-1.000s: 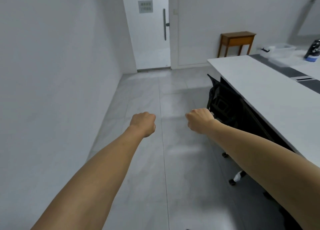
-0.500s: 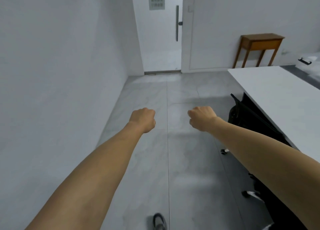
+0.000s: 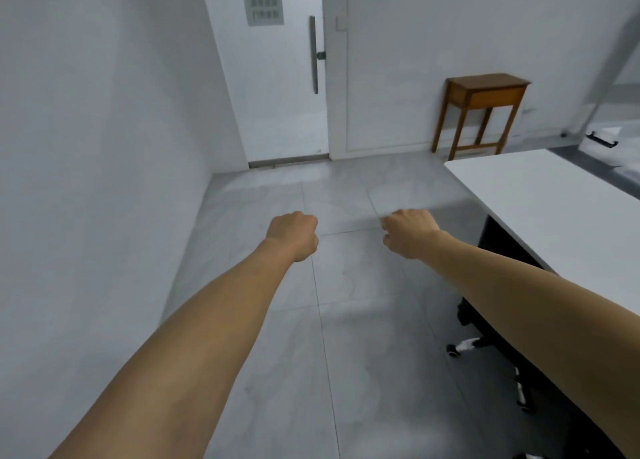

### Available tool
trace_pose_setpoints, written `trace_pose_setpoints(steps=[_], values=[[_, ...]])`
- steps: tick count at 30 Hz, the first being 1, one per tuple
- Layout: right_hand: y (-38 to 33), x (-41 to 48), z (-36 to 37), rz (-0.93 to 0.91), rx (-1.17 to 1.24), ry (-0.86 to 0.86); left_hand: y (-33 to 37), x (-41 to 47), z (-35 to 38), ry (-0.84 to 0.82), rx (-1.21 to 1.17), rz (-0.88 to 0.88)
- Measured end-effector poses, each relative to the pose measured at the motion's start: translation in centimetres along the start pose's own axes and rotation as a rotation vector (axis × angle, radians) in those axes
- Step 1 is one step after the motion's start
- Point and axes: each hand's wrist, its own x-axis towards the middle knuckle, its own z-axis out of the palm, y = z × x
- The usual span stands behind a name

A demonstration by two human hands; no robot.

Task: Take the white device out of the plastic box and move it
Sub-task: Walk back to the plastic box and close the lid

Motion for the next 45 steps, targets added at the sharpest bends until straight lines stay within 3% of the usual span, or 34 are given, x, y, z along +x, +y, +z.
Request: trace_pose_setpoints(steps=[23,31,37,45], values=[[14.6,56.3,7.2,-0.020,-0.024,-0.070,-16.8,54.5,6.1,-0.031,0.000,-0.031],[22.2,73.8,8.6,0.178,0.030,-0.091,-21.2,77.0,7.0,-0.036,0.018,0.136],[31.1,80.5,10.4,0.341,0.047,-0.116,-17.9,91.8,5.9,-0.047,-0.011,0.311],[46.1,89.5,16.5,0.525,0.060,-0.183,-7.6,112.3,7.3,-0.011,0.001,0.532]])
